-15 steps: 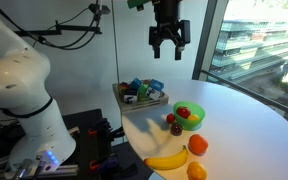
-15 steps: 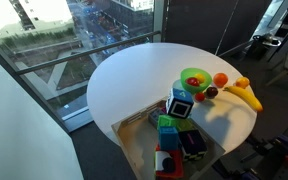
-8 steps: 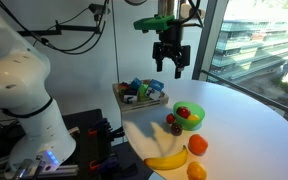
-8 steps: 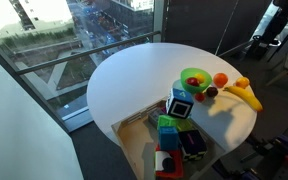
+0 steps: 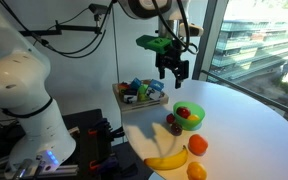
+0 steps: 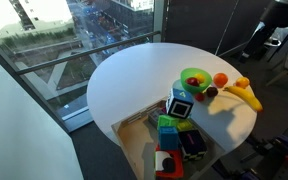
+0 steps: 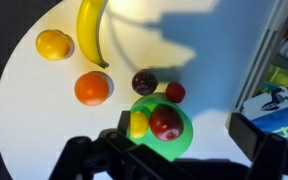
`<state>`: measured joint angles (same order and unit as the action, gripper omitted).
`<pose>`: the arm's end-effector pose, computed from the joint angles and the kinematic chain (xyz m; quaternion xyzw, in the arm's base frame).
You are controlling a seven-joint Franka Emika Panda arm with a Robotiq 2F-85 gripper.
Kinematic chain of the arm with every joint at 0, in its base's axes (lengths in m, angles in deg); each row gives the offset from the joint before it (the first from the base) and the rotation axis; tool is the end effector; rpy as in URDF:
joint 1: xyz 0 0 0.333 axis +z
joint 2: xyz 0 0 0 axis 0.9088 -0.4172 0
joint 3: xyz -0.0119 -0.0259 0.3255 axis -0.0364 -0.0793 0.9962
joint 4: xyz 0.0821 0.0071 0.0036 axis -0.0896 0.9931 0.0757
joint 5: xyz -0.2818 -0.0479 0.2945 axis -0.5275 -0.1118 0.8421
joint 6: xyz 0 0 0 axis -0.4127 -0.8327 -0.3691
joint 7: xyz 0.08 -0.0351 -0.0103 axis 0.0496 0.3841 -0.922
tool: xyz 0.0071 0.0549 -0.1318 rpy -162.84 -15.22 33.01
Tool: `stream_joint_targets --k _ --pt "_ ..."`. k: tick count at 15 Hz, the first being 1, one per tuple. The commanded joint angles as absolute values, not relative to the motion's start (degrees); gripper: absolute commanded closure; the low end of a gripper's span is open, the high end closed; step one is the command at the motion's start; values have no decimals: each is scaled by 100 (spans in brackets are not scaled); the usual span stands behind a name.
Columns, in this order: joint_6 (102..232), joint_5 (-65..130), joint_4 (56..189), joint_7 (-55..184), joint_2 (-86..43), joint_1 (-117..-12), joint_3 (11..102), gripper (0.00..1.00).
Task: Pick up the red strawberry toy from the table and put it in the green bowl
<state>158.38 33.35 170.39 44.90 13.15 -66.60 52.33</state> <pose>0.4516 -0.0745 0.3856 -0.9973 -0.0653 -0.0327 0.0019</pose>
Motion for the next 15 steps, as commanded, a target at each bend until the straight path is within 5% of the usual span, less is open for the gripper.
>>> stream_joint_targets --k 1,15 --pt "15869 3353 17051 4485 1301 -6711 5288 0" --pt "16330 3247 17258 4926 783 -6732 5474 0"
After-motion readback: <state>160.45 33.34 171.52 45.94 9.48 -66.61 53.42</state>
